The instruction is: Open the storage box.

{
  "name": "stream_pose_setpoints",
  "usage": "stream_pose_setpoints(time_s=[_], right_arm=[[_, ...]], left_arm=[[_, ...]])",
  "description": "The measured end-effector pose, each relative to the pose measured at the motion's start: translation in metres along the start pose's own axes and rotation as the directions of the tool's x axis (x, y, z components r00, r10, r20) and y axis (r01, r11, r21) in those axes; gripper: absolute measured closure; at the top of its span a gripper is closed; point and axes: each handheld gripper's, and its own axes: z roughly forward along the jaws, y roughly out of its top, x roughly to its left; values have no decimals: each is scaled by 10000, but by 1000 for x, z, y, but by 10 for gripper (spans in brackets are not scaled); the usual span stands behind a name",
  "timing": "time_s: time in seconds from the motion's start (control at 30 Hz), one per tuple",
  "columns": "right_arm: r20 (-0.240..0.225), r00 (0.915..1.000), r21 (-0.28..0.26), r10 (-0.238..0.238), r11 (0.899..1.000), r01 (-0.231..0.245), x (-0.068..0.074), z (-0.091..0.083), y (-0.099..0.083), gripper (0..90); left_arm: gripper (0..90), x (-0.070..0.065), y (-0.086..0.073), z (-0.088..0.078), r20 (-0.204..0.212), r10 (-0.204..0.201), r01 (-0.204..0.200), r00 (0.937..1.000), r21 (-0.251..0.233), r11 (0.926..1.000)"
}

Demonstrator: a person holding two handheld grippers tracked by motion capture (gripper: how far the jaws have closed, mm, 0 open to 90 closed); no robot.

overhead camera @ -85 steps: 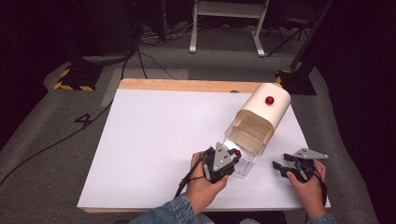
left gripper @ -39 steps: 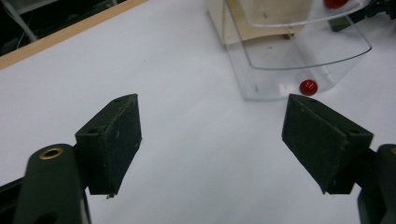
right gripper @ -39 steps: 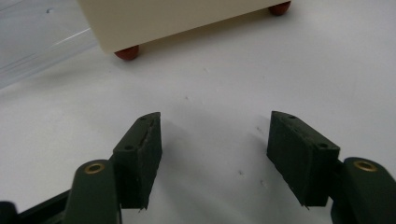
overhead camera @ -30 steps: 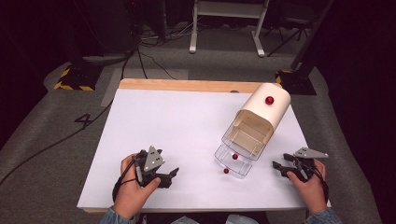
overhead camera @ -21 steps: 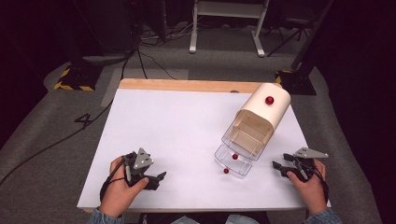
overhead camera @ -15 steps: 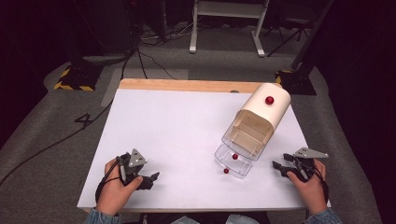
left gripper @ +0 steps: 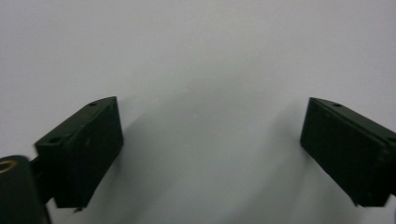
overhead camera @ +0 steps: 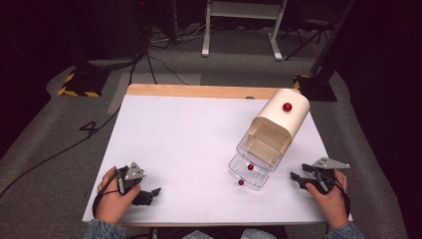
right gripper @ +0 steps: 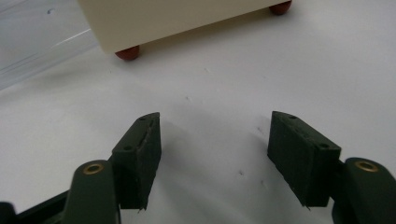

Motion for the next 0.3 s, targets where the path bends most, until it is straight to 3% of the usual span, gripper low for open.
stream_pose_setpoints(time_s=[0.1, 0.3], right_arm=[[9, 10000, -2, -7, 10000, 7, 0, 0, 0, 351], [21, 10000, -2, -24, 10000, 24, 0, 0, 0, 351]], left_arm=[[34, -4, 0, 2, -232, 238, -235, 9994, 114, 9997], [33, -4, 0, 2, -278, 282, -280, 9992, 90, 9996]])
